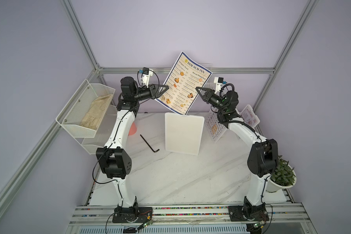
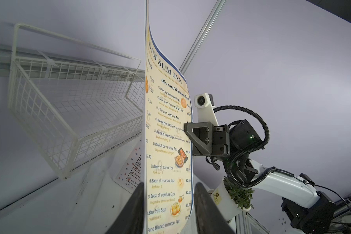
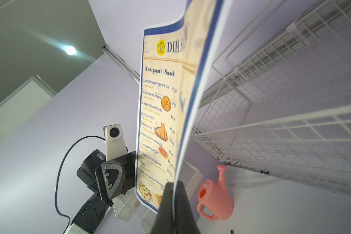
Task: Insert the menus into the narrow rack
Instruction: Insert the menu into the narrow rack.
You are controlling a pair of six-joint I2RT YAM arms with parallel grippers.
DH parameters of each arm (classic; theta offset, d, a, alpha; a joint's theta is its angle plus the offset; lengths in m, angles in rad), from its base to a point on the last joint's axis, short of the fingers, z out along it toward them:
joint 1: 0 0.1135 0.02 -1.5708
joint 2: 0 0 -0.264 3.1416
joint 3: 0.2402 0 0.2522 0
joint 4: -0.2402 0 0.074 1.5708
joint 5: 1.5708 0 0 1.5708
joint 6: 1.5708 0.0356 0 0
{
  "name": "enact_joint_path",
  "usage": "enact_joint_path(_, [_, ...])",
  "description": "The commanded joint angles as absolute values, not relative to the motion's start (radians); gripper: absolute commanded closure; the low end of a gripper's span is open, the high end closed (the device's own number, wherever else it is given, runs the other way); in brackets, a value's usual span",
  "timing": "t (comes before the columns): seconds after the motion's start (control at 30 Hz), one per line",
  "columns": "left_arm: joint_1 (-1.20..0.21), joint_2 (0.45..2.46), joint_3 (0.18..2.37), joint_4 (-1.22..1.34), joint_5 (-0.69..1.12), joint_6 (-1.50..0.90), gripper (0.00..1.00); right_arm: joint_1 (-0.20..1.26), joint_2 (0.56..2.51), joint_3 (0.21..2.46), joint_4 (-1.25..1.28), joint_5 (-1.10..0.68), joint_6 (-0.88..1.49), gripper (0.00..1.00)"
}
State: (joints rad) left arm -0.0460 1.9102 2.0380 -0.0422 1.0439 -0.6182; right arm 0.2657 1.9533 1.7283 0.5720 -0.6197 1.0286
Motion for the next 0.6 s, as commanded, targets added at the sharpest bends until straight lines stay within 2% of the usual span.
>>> enact_joint_path(0.0, [-0.044, 1.862, 2.014, 0.011, 1.059, -0.630, 0.60, 0.267, 1.895, 1.723, 0.607, -0.614, 1.042, 1.00])
enact_joint_path(0.57, [-0.053, 1.873, 2.016, 0.019, 1.059, -0.638, 0.59, 0.265, 1.861, 1.690, 0.606, -0.558, 1.063, 1.00])
